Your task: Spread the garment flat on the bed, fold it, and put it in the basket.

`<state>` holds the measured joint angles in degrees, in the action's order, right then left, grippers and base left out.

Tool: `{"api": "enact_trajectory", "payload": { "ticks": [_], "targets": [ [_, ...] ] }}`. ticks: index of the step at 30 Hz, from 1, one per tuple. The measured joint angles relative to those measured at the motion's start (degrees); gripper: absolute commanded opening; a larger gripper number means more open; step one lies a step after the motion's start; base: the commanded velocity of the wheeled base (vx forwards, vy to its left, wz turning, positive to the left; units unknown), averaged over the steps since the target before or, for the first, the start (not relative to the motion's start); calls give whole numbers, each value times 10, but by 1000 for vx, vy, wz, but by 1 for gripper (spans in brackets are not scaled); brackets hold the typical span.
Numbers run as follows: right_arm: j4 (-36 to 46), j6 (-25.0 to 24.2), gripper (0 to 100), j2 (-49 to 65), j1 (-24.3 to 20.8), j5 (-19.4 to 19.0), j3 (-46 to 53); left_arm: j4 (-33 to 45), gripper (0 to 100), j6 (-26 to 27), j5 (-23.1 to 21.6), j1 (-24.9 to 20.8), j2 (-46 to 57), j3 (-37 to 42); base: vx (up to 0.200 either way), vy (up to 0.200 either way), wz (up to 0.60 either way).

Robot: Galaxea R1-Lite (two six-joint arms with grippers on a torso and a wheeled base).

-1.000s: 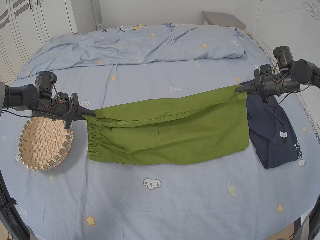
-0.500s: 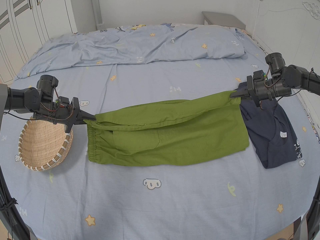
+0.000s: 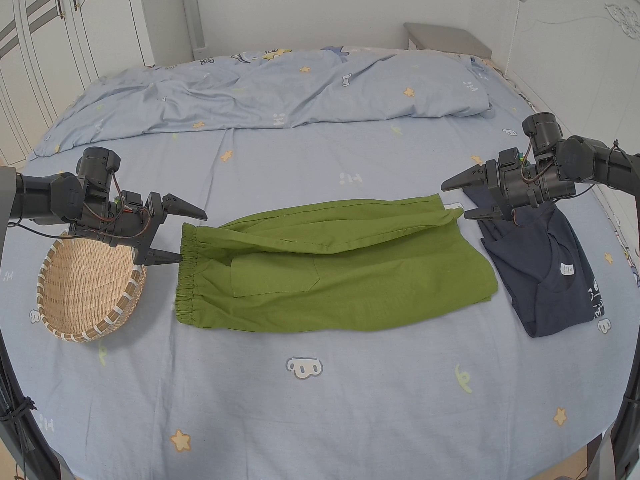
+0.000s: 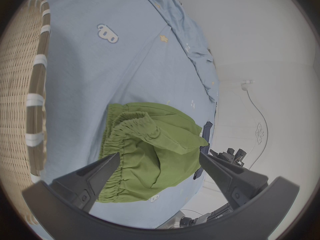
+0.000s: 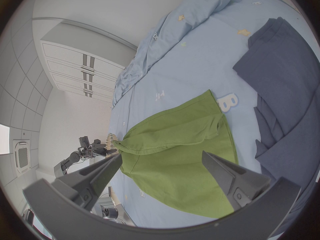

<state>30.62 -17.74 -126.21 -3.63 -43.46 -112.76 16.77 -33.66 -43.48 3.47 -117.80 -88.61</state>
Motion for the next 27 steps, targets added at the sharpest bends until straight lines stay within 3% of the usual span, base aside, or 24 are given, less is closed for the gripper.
{"api": "enact_trajectory", "payload": {
  "ticks": [10,16,27],
  "targets": [
    [2,0,100,13,1,-2,38,-12,100,-34,1,-53,-18,-14,0,0,0],
    [-34,1,100,47,12,-9,108,-14,100,-63,10,-56,-64,-87,0,0,0],
    [-167,3,100,138,70,-82,259,-39,100,-155,115,-59,-150,-239,0,0,0]
  ]
}}
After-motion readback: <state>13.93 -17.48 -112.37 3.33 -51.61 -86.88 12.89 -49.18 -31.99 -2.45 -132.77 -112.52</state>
